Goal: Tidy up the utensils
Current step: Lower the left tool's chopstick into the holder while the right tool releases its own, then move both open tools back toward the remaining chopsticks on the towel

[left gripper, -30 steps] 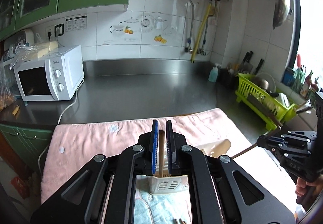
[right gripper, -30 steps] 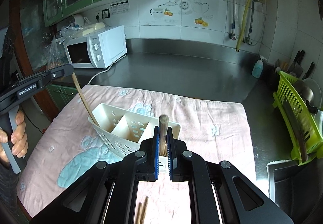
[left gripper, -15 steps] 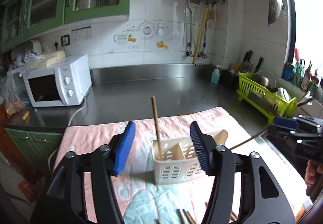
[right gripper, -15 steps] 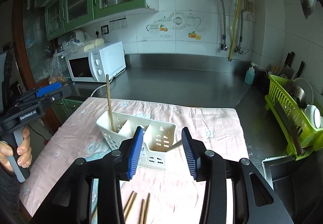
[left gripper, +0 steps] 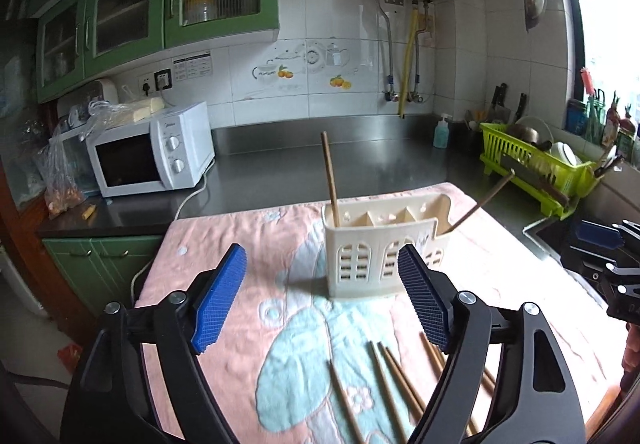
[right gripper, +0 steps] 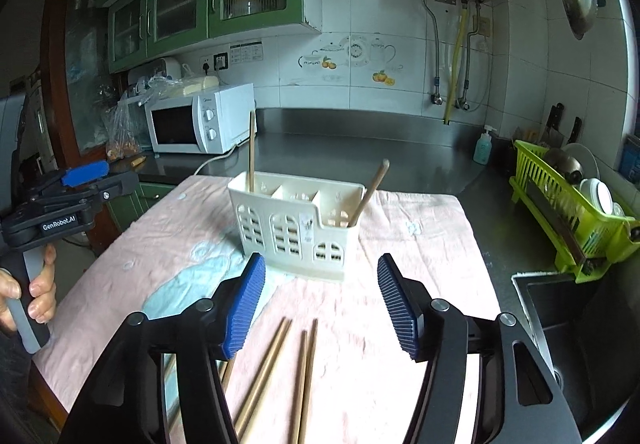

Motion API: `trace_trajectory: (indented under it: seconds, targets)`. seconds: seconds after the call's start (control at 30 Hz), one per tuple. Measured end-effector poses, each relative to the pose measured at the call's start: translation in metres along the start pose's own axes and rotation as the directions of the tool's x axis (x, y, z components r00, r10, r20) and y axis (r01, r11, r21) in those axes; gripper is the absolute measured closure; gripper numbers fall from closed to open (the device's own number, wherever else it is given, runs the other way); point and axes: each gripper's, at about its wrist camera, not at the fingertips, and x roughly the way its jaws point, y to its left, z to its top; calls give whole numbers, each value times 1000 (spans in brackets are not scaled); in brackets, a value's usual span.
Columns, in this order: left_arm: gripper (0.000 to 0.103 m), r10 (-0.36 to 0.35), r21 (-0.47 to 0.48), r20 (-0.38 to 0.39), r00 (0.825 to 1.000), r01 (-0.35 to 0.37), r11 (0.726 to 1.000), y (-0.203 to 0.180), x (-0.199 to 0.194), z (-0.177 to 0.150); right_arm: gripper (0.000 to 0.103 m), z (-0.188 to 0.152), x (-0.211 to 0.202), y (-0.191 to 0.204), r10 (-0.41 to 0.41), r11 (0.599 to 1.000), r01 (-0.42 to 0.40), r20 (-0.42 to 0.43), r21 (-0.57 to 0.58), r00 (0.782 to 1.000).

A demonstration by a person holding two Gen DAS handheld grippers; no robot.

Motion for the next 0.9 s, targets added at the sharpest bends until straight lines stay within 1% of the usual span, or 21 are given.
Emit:
trace_trajectory:
  seconds: [0.13,0.2,0.5,0.63,0.7,0.9]
  targets:
    - [22,41,-1,-13,999,-41,999,0,-14,-21,42,-26,-9,10,-32,999,32,2,-10,999]
    - [20,48,-7,-20,999,-49,999,2,-19,-31,40,-38,-13,13,-24,1000,24,-3,2,1000]
    - [16,96,-41,-77,992,-100,994,12,-31,-69,38,-79,-24,21,-86,996,86,-32,-6,996]
    - [16,106,-60,-104,989,-112,992,16,-35,-84,38,-95,-28,19,-83,996,85,-50,28,995]
    - [16,101,-70,-113,989,-109,992,18,-37,-92,38,-104,-29,19,-94,995,97,-60,34,994]
    - [16,113,-66,-147,983,-124,990,21,-40,-114,39,-134,-33,10,-104,991,113,-106,76,989]
